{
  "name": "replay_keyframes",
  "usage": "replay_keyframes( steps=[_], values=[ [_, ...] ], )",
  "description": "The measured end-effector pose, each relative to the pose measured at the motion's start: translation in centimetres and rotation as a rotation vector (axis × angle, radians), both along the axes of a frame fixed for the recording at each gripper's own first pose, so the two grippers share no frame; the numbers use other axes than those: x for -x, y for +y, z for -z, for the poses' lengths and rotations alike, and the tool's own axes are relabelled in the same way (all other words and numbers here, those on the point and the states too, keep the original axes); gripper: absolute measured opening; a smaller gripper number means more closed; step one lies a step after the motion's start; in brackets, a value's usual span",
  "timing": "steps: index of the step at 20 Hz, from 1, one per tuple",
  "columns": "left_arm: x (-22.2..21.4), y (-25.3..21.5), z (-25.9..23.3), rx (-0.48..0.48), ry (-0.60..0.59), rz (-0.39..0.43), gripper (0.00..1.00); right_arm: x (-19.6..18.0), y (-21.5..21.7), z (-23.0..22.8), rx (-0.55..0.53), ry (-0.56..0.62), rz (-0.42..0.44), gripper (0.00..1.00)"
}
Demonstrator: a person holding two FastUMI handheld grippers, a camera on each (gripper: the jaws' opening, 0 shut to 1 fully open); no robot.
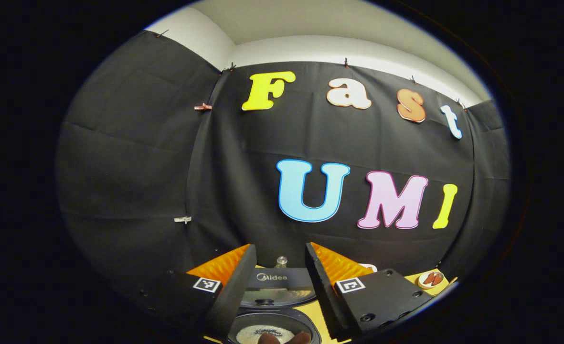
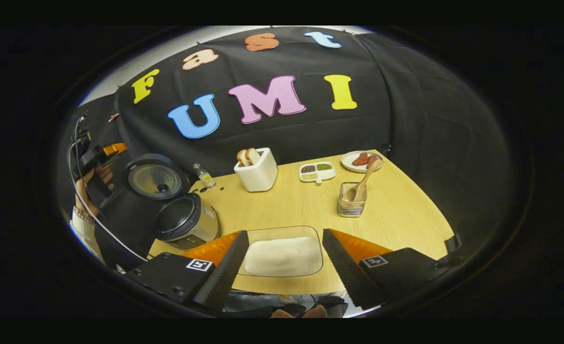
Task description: Close the left gripper, press the button to open the rice cooker; take a wooden spoon from the chopstick holder with the right hand, scoop a spoonful of rice and pour it into the rice cooker, then put the wooden spoon back into the chopstick holder.
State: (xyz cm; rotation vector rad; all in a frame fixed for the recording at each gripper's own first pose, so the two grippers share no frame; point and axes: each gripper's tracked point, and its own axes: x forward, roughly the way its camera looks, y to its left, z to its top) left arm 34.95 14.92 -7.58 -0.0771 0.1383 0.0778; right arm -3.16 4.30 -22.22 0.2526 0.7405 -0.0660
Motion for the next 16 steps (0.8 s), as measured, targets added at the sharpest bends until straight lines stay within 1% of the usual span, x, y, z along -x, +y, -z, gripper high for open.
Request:
replay_keyframes(
  steps=[2, 4, 6, 7, 8, 9, 10, 12, 13, 14, 15, 16],
  values=[
    [-1.8, 0.7, 0.7, 0.001, 0.036, -0.021, 0.74, 0.1, 0.5, 0.4, -0.007, 0.018, -0.011, 0.97],
    [-3.0, 0.8, 2.2, 0.003, 0.099, -0.022, 0.74, -0.1, 1.0, 0.4, -0.012, 0.022, -0.018, 0.96],
    [-3.6, 0.5, 4.2, 0.004, 0.177, -0.009, 0.74, -0.3, 1.5, 0.9, -0.016, 0.032, -0.031, 0.97],
    [-3.3, 0.6, 5.2, 0.012, 0.215, -0.014, 0.74, -0.3, 1.8, 1.0, -0.019, 0.037, -0.037, 0.97],
    [-3.2, 0.7, 5.3, 0.008, 0.217, -0.021, 0.75, -0.4, 2.1, 1.1, -0.023, 0.039, -0.044, 0.89],
    [-3.0, 0.6, 5.2, -0.006, 0.217, -0.014, 0.77, -0.4, 2.3, 1.2, -0.024, 0.04, -0.049, 0.89],
    [-2.4, 0.3, 5.5, -0.011, 0.235, -0.017, 0.76, -0.4, 2.5, 1.3, -0.026, 0.042, -0.054, 0.97],
    [-1.2, 0.0, 6.0, -0.033, 0.25, 0.0, 0.77, -0.5, 2.8, 1.7, -0.038, 0.046, -0.055, 0.97],
    [-0.2, -0.3, 6.1, -0.044, 0.253, 0.011, 0.77, -0.6, 2.9, 1.7, -0.049, 0.047, -0.051, 0.89],
    [0.7, -0.5, 6.4, -0.051, 0.257, 0.02, 0.77, -0.7, 3.1, 1.8, -0.063, 0.048, -0.047, 0.89],
    [1.8, -0.7, 6.7, -0.051, 0.269, 0.023, 0.77, -0.7, 3.2, 2.0, -0.074, 0.051, -0.042, 0.96],
    [3.0, -1.0, 7.3, -0.042, 0.281, 0.026, 0.77, -0.8, 3.4, 2.1, -0.083, 0.053, -0.039, 0.97]
  ],
)
